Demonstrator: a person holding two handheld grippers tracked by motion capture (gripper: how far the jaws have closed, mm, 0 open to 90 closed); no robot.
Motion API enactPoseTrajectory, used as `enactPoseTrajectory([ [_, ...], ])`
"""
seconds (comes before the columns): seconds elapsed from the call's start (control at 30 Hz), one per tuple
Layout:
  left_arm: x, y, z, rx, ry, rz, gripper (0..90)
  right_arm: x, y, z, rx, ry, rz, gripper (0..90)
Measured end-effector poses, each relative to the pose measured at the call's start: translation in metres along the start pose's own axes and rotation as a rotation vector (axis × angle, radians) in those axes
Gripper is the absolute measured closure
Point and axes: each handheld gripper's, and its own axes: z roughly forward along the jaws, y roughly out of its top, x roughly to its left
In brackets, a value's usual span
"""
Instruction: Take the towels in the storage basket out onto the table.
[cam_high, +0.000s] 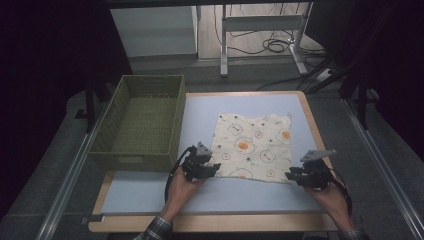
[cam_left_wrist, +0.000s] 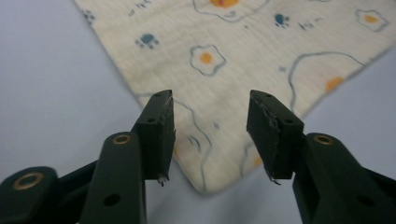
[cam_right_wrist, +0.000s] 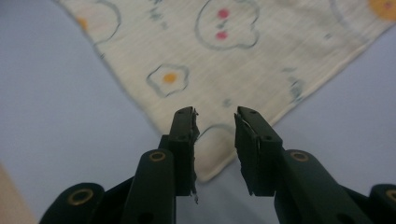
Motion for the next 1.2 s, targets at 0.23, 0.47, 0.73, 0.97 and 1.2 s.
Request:
enactPoseTrajectory([
  [0.23, 0.001, -0.020, 0.007, 0.004, 0.005, 0.017, 54.5, 0.011, -0.016, 0.005, -0.003, -0.026, -0.036, 72.6],
  [0.47, 0.000, -0.023, 0.002, 0.005, 0.015, 0.000, 87.7, 0.019, -0.017, 0.004, -0.005, -0.088, -0.110, 88.1],
  [0.73, -0.017, -0.032, -0.011, 0.025, -0.054, 0.012, 87.7, 0.029, -0.029, -0.013, -0.020, -0.058, -0.107, 88.0],
  [0.97, -0.036, -0.047, -0.024, 0.043, -0.087, 0.056, 82.9, 0.042, -0.054, -0.030, -0.008, -0.026, -0.089, 87.2],
  [1.2, -0.025, -0.033, -0.022, 0.019, -0.041, 0.050, 45.6, 0.036, -0.048, -0.034, -0.017, -0.057, -0.077, 66.0],
])
